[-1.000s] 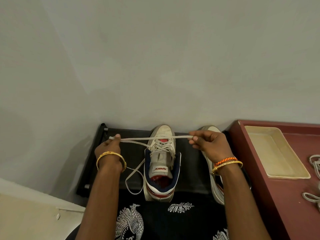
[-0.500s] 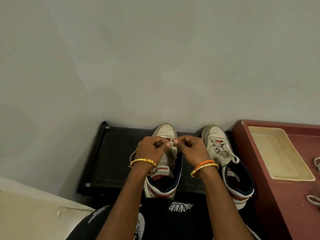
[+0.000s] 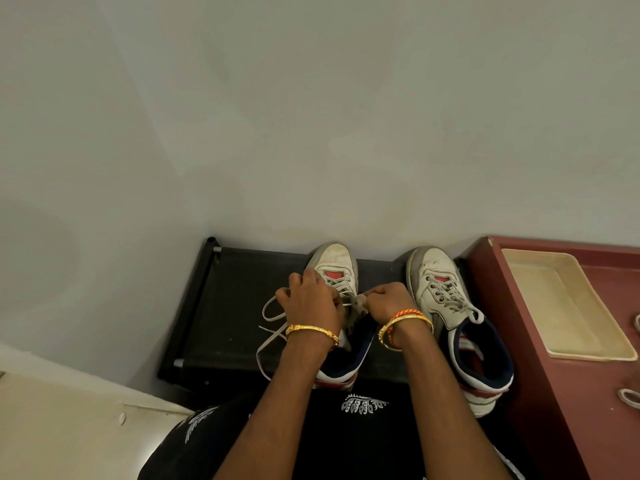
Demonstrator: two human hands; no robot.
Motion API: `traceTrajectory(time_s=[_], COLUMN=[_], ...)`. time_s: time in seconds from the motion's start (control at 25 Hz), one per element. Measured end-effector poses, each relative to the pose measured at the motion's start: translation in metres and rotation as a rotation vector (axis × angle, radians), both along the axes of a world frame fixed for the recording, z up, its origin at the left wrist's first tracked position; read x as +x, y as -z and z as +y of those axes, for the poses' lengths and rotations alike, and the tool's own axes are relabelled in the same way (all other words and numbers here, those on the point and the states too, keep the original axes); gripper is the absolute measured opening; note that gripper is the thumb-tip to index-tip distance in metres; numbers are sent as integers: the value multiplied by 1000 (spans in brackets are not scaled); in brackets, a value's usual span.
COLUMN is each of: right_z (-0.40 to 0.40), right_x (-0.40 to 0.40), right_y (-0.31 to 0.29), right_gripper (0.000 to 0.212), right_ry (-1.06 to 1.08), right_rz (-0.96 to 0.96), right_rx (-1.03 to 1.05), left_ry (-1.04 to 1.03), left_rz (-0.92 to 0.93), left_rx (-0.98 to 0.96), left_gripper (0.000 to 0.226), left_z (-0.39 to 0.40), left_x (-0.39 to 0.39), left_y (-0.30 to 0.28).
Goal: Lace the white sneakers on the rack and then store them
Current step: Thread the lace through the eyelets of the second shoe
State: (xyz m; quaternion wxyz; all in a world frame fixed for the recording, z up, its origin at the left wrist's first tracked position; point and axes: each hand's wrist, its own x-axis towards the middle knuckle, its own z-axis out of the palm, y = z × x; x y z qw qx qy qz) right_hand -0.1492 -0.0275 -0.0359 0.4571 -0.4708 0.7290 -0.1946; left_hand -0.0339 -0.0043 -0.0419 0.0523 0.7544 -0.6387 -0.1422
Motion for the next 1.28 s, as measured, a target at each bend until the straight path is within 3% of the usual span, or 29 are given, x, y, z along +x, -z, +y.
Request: traceTrajectory(time_s=[0.16,0.36,0.48,0.72,0.8,0.92,1.04,1.08,1.28], right_z=[-1,-3,-5,-3,-2,-3,-4,-2,27], right_x=[-4,-4,-6,-11,-12,-15,-35,-41,-59], right_y=[-2,-1,4,6,11,11,-3,-15,-121], right_gripper=[20,32,25,21,22,22,16,16,23], right_ry=[10,5,-22,229,198,200,384,453,619], right_rz=[-1,3,-5,-480,-484,-345,-112,-129,-843], right_rx=[50,100,107,240,229,85,-195,-313,-802], left_ry=[18,-8,0,22,21,-20,-130,-175,-258], left_rz=[25,113,98,86,97,166,295,362,562], left_rx=[-21,-49,-53,-49,-45,-104,-99,-85,-81], left_gripper=[36,25,26,27,28,38,65,71,79], left_z=[1,3,2,0,0,2,6,8,14], left_x=[0,1,0,-7,-8,-5,5,9,15], left_y=[-2,-7,-5,-2,-1,2,4,4,7])
